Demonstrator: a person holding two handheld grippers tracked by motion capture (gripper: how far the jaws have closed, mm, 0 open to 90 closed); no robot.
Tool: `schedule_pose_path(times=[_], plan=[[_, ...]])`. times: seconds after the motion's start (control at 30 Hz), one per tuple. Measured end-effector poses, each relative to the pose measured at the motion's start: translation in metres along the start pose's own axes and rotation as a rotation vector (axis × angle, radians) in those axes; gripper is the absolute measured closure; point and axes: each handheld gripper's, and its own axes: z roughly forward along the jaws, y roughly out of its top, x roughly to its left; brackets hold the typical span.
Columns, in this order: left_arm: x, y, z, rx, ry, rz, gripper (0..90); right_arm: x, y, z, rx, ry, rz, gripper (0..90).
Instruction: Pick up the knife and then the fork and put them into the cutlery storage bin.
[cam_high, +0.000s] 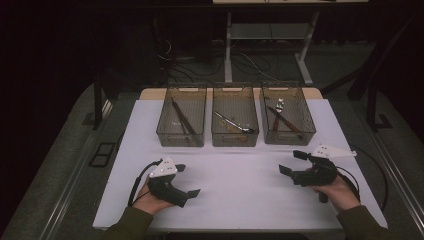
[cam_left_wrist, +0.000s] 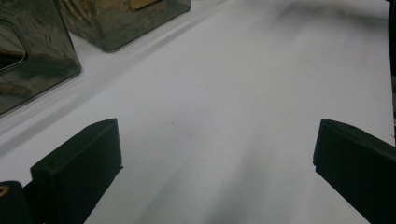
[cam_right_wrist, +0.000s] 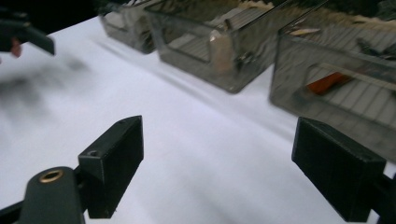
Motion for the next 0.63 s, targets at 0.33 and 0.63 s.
schedule_pose_path(times=[0.33, 0.63], plan=[[0.000, 0.000, 0.000, -0.005, -0.004, -0.001, 0.0, 0.008, -0.028, -0.004, 0.029, 0.000, -0.012, 16.7], [0.000, 0.000, 0.000, -0.003, -0.003, -0.001, 0.1, 0.010, -0.031, -0.001, 0.060, 0.021, -0.037, 16.7]])
